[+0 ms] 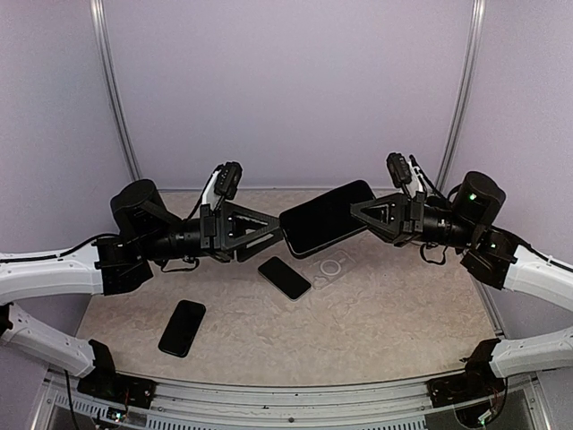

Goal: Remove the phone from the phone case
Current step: Pass from the right arm to the left

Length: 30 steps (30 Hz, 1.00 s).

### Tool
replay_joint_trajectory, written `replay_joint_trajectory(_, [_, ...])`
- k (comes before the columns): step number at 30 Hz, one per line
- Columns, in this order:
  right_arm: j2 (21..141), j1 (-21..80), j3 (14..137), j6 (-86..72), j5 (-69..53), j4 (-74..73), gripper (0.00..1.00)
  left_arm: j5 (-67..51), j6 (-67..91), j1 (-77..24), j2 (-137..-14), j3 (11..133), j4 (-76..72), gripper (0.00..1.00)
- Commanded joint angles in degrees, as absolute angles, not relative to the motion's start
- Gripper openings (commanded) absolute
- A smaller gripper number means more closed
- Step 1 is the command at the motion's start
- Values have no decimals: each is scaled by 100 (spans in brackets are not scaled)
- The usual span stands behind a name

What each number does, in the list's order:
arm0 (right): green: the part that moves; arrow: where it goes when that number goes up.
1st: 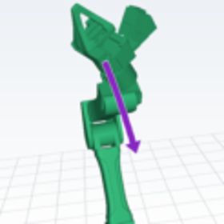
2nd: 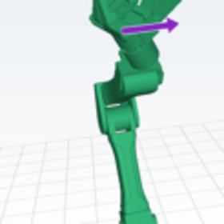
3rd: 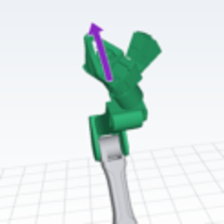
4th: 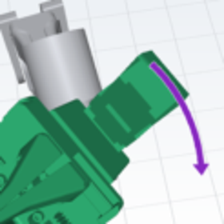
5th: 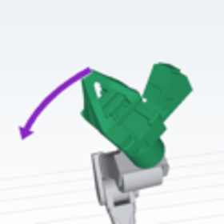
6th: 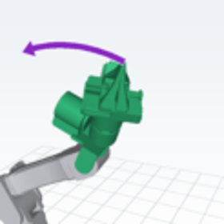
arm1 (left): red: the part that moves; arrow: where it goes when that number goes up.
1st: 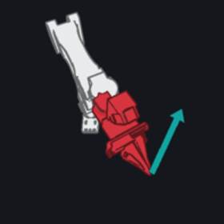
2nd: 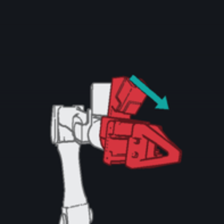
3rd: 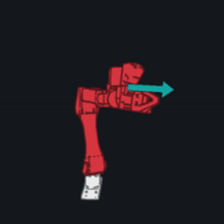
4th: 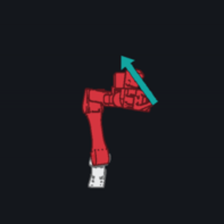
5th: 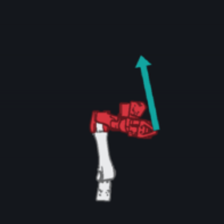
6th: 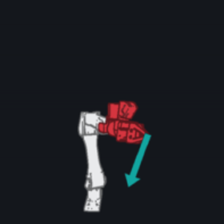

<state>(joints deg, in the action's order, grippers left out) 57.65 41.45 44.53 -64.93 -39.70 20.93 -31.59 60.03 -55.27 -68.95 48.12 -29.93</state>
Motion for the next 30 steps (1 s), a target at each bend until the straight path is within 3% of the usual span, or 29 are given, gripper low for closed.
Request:
replay_joint_trajectory(1, [5755, 4245, 4653, -6647, -4323, 2881, 0, -3059, 5922, -5579, -6971, 4977, -2953, 58])
replay_joint_trajectory(12, [5852, 4297, 4616, -6741, -4380, 3083, 0, -3188, 6108, -5665, -7291, 4982, -3410, 55])
replay_joint_trajectory(19, [6020, 4333, 4591, -7059, -4391, 3556, 0, -3214, 6139, -5803, -7471, 4966, -3800, 32])
replay_joint_trajectory(24, [6078, 4364, 4615, -7144, -4378, 3581, 0, -3098, 6212, -5836, -7505, 4939, -4066, 23])
replay_joint_trajectory(30, [5998, 4366, 4553, -7045, -4280, 3385, 0, -2809, 6350, -5845, -7553, 4963, -4034, 5])
